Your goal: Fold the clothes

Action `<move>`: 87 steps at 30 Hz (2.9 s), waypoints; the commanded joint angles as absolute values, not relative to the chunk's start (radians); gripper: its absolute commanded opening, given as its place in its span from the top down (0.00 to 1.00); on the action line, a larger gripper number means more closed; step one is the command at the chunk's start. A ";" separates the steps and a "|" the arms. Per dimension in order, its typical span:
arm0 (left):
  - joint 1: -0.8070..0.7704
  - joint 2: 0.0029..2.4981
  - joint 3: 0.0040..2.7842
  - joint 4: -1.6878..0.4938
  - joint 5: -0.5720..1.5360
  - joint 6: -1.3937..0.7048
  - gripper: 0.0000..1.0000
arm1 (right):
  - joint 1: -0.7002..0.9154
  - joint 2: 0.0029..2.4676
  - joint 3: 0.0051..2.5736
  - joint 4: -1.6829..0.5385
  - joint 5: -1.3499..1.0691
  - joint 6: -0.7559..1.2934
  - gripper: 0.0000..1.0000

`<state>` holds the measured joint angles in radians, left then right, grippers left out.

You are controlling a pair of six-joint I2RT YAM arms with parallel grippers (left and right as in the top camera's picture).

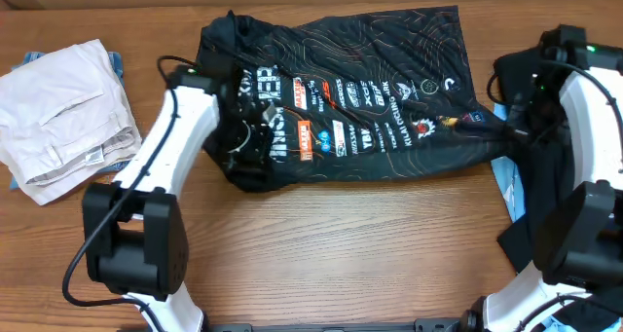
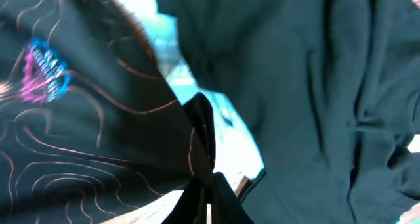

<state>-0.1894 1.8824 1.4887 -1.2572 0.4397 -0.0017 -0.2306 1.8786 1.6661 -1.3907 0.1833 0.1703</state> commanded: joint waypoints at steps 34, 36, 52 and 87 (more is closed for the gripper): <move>-0.234 1.886 1.544 -1.380 0.345 -0.147 0.36 | -0.237 1.863 1.666 -1.350 0.156 0.194 0.96; -0.239 1.886 1.512 -1.375 0.270 -0.219 0.38 | -0.237 1.863 1.666 -1.348 0.155 0.194 0.96; -0.287 1.886 1.162 -0.916 0.546 -0.352 0.50 | -0.237 1.863 1.666 -1.348 0.152 0.194 0.96; 0.193 1.406 1.655 -1.172 0.459 -0.180 0.96 | -0.237 1.733 1.810 -1.385 -0.032 0.152 0.96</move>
<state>0.1299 1.4670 1.5761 -1.1393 0.3824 -0.2516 -0.2394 1.8477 1.7336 -1.3819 -0.0017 0.1574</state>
